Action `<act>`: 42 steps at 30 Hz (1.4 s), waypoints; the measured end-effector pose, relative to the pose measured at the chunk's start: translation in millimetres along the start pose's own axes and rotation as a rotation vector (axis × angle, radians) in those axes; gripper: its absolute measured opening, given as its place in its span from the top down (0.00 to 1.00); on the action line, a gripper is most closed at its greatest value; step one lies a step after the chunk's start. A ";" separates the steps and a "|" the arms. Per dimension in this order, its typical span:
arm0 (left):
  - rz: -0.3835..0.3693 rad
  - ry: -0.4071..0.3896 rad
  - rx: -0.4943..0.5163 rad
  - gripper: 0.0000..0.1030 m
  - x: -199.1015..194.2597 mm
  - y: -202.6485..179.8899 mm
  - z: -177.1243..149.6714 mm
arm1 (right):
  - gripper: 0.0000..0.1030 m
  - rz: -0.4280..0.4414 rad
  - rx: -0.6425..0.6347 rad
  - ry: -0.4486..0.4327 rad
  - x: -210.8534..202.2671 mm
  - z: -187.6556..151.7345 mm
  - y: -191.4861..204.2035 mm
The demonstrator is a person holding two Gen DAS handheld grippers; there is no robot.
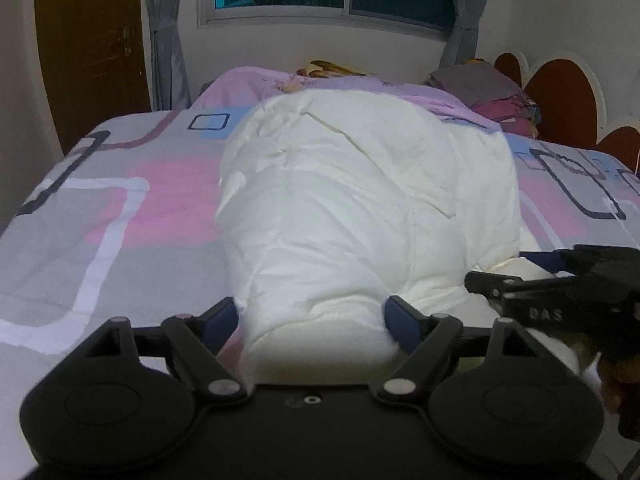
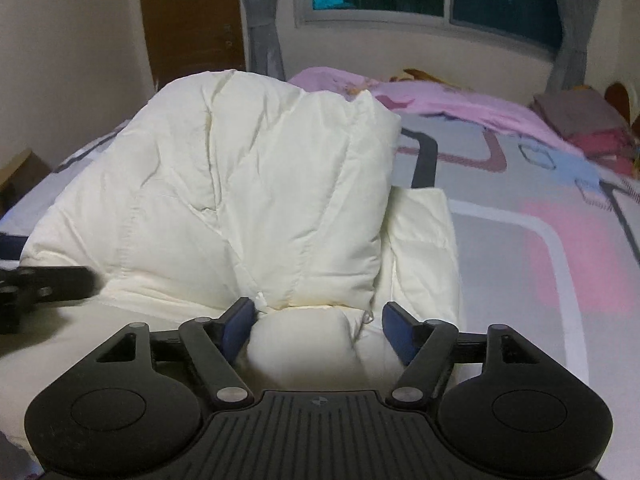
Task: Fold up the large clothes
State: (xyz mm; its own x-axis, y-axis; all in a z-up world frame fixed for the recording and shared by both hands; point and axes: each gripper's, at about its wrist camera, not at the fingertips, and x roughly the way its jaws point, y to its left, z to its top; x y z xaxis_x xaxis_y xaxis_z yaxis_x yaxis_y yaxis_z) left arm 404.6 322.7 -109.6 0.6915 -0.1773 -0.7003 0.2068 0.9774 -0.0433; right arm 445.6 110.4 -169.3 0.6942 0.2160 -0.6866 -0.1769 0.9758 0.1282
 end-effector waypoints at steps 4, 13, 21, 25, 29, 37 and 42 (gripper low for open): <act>0.012 -0.016 0.030 0.24 -18.8 -3.9 -10.3 | 0.31 -0.003 0.038 -0.003 -15.0 0.7 -2.8; 0.046 0.004 -0.010 0.22 -12.9 -2.9 -25.5 | 0.31 -0.032 0.013 -0.056 -69.2 -11.1 12.6; 0.054 0.024 0.003 0.17 -2.5 -5.9 -25.1 | 0.31 -0.049 0.008 0.023 -46.0 -19.4 7.0; 0.040 0.017 0.002 0.20 -15.5 -3.8 -14.2 | 0.31 -0.026 0.062 -0.067 -67.1 3.8 -0.5; 0.020 -0.050 -0.009 0.21 -31.9 0.6 6.0 | 0.47 -0.038 0.055 -0.137 -66.1 31.0 -1.5; 0.059 -0.092 -0.057 0.31 6.4 20.2 49.8 | 0.66 -0.056 0.079 -0.168 -35.5 69.5 -2.2; 0.073 -0.095 -0.034 0.30 44.8 17.8 62.5 | 0.66 -0.113 0.031 -0.137 -0.5 81.5 3.8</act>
State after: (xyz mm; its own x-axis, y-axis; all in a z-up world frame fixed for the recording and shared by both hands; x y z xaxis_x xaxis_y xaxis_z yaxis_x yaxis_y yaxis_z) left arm 482.6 325.0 -97.2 0.7664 -0.1144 -0.6321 0.1313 0.9911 -0.0202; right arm 501.4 116.6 -110.1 0.7976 0.1053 -0.5939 -0.0725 0.9942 0.0789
